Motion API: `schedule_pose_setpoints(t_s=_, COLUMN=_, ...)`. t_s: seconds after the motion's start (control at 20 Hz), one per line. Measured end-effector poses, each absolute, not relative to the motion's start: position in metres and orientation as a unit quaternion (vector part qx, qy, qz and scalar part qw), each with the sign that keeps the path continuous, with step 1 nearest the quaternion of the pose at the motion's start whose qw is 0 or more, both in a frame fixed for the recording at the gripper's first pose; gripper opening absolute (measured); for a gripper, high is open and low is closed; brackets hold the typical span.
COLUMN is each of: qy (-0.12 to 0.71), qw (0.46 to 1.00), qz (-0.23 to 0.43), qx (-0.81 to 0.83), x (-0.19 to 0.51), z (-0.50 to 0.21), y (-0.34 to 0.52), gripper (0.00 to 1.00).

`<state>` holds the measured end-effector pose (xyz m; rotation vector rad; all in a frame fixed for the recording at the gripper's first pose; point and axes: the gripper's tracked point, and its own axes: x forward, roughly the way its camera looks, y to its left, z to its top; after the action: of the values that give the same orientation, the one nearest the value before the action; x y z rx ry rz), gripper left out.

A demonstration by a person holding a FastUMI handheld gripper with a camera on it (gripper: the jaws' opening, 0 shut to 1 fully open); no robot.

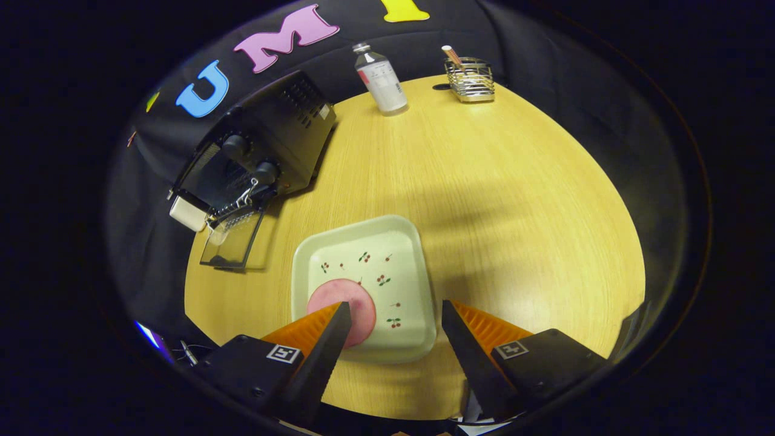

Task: Open the toaster oven, put the food inside, and close the toaster oven door.

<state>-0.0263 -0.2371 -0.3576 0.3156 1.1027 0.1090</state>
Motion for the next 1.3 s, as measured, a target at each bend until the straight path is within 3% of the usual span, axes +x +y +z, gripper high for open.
schedule_pose_setpoints(t_s=0.25, qy=0.527, qw=0.835, qz=0.056, qx=0.144, x=-0.027, z=-0.362, y=-0.223, gripper=0.95)
schedule_pose_setpoints(t_s=0.35, qy=0.534, qw=0.830, qz=0.051, qx=0.155, x=-0.030, z=-0.366, y=-0.220, gripper=0.82)
schedule_pose_setpoints(t_s=0.4, qy=0.534, qw=0.828, qz=0.050, qx=0.164, x=-0.031, z=-0.365, y=-0.218, gripper=0.67)
schedule_pose_setpoints(t_s=0.5, qy=0.535, qw=0.831, qz=0.030, qx=0.150, x=-0.029, z=-0.369, y=-0.227, gripper=0.55)
schedule_pose_setpoints(t_s=0.6, qy=0.536, qw=0.833, qz=0.018, qx=0.138, x=-0.029, z=-0.374, y=-0.232, gripper=0.29)
schedule_pose_setpoints(t_s=0.75, qy=0.535, qw=0.837, qz=0.010, qx=0.113, x=-0.032, z=-0.372, y=-0.234, gripper=0.14)
schedule_pose_setpoints(t_s=1.0, qy=0.542, qw=0.834, qz=0.012, qx=0.102, x=-0.031, z=-0.371, y=-0.234, gripper=0.09)
schedule_pose_setpoints(t_s=1.3, qy=0.543, qw=0.806, qz=0.008, qx=0.237, x=-0.032, z=-0.371, y=-0.221, gripper=0.06)
